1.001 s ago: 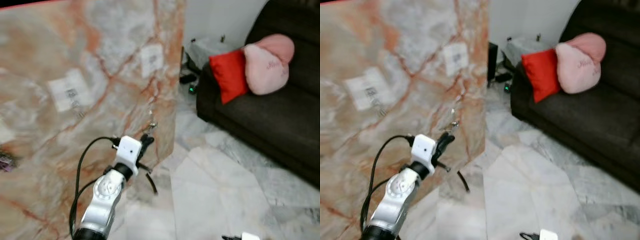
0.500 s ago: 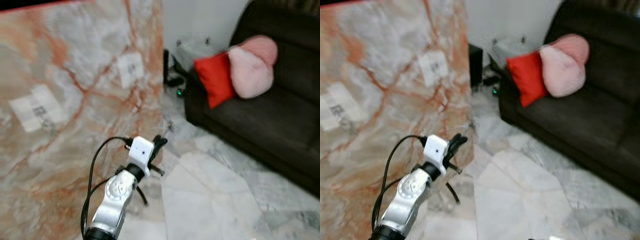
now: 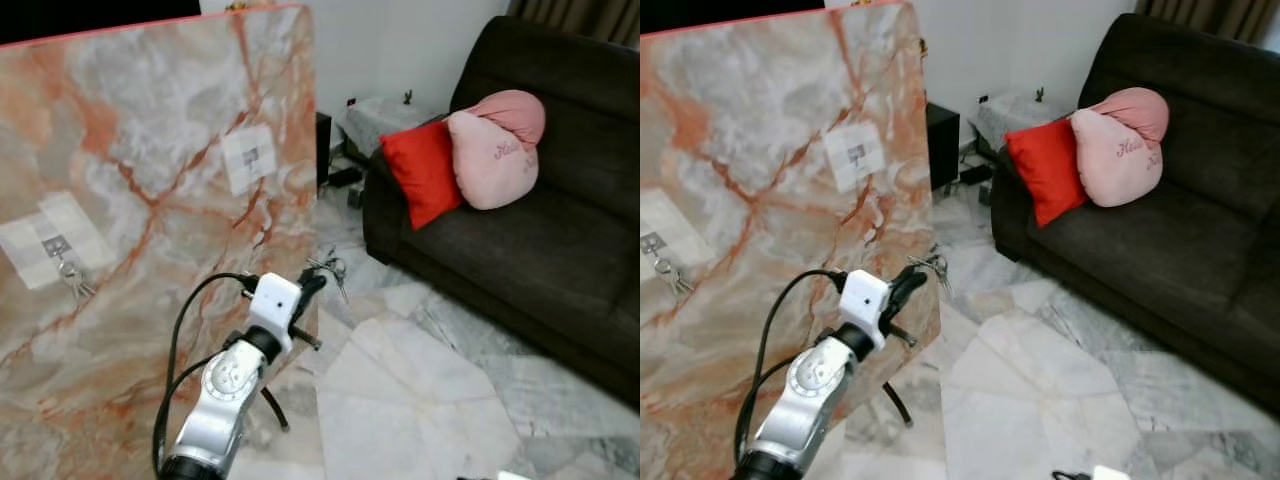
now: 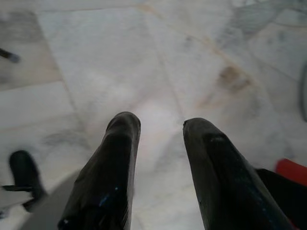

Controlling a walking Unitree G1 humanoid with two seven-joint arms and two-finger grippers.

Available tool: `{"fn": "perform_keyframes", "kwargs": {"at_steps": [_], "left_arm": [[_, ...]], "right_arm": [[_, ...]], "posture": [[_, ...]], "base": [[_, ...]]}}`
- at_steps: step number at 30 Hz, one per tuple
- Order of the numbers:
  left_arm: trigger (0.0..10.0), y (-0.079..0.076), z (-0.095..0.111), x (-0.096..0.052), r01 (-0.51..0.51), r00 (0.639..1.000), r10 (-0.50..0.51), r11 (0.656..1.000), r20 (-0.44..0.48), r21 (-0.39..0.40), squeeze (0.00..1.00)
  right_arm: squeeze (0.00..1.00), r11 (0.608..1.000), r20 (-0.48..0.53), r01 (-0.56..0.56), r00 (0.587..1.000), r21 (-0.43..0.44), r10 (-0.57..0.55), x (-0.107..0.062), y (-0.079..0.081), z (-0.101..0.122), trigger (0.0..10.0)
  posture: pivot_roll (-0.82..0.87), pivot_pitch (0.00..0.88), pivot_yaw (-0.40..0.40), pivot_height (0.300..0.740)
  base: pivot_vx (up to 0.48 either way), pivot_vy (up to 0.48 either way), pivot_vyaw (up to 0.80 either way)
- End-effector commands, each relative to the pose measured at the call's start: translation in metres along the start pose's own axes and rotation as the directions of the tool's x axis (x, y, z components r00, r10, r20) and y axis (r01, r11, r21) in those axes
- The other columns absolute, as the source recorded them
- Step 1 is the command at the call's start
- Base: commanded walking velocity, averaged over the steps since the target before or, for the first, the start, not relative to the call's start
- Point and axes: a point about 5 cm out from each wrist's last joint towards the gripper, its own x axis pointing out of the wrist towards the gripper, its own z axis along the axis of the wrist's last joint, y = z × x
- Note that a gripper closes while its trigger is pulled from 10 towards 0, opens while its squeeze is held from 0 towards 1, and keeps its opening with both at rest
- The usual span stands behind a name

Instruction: Hang keys on a hook

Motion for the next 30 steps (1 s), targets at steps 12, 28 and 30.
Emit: {"fn": "perform_keyframes", "kwargs": {"at_steps": [12, 28, 30], "left_arm": [[10.0, -0.004, 0.0079, 0.0051, 0.016, 0.999, -0.017, 1.0, 0.035, 0.004, 0.0], [10.0, -0.0053, 0.0113, 0.0054, 0.024, 0.998, -0.023, 1.0, 0.06, -0.016, 0.0], [10.0, -0.005, 0.0125, 0.0062, 0.022, 0.998, -0.021, 1.0, 0.063, -0.017, 0.0]], "right_arm": [[0.0, 1.0, 0.012, 0.016, 1.0, -0.01, -0.016, 0.0, -0.0072, 0.0029, 10.0], [0.0, 0.999, 0.025, -0.001, 1.0, -0.036, 0.002, 0.0001, -0.0062, 0.0048, 10.0], [0.0, 0.999, 0.026, -0.003, 1.0, -0.037, 0.004, 0.0001, -0.0062, 0.0049, 10.0]], "posture": [[-0.01, 0.0, -0.073, 0.74], [-0.01, 0.0, -0.073, 0.74], [-0.01, 0.0, -0.072, 0.74]], "base": [[0.266, 0.0, 0.0], [0.115, 0.0, 0.33], [0.0, 0.0, 0.8]]}}
